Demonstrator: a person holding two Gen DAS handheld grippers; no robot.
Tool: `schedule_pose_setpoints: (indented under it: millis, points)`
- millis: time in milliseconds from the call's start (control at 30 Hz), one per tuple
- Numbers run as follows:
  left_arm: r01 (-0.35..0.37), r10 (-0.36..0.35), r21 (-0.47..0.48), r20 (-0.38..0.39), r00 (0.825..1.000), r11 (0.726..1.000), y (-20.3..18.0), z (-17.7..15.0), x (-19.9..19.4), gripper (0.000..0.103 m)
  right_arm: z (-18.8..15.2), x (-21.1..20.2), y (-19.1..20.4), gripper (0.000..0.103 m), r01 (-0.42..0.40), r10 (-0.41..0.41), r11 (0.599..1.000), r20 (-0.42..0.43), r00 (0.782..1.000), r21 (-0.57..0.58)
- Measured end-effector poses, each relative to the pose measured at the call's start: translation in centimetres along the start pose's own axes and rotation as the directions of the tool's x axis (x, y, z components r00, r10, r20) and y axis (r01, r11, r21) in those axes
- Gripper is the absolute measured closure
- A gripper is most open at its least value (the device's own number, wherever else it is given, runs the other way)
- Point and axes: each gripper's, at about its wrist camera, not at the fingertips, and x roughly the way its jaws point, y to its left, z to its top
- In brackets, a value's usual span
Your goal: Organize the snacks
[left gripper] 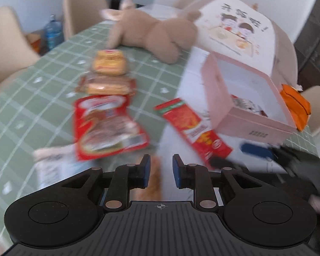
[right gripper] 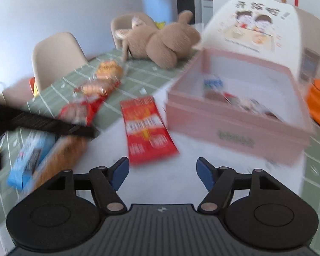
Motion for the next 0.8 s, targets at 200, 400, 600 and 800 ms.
schedule_pose_setpoints:
  millis: [200,400,600,800]
  points:
    - [-0.046,0.046,0.001,-0.040,0.998,0.999,0.9,-1.6,-1.1,0.077,1.5,5.3,2.2,0.031,0.042,-0.046,0.992,-0.033,0.998,-0.121]
    - [-0.022,0.022,-0.003,-0.071,0.997,1.000,0.0,-2.4,0.3,0.067,-0.1,3.3,1.5,0.047,0.010,-0.017,0.993,-0.054,0.998,-0.116]
    - [0.011,-0.007,0.043,-0.082,0.997,0.999,-2.2,-1.9,1.5,0.067,-3.8,-1.3,0.3,0.047,0.016,-0.024,0.996,-0.079,0.997,-0.089]
    - [0.112,-0.103,0.075,-0.113,0.988,0.991,-4.7,-2.1,2.2,0.067,-7.0,-5.2,-1.9,0.046,0.118,-0.116,0.993,-0.088,0.989,0.018]
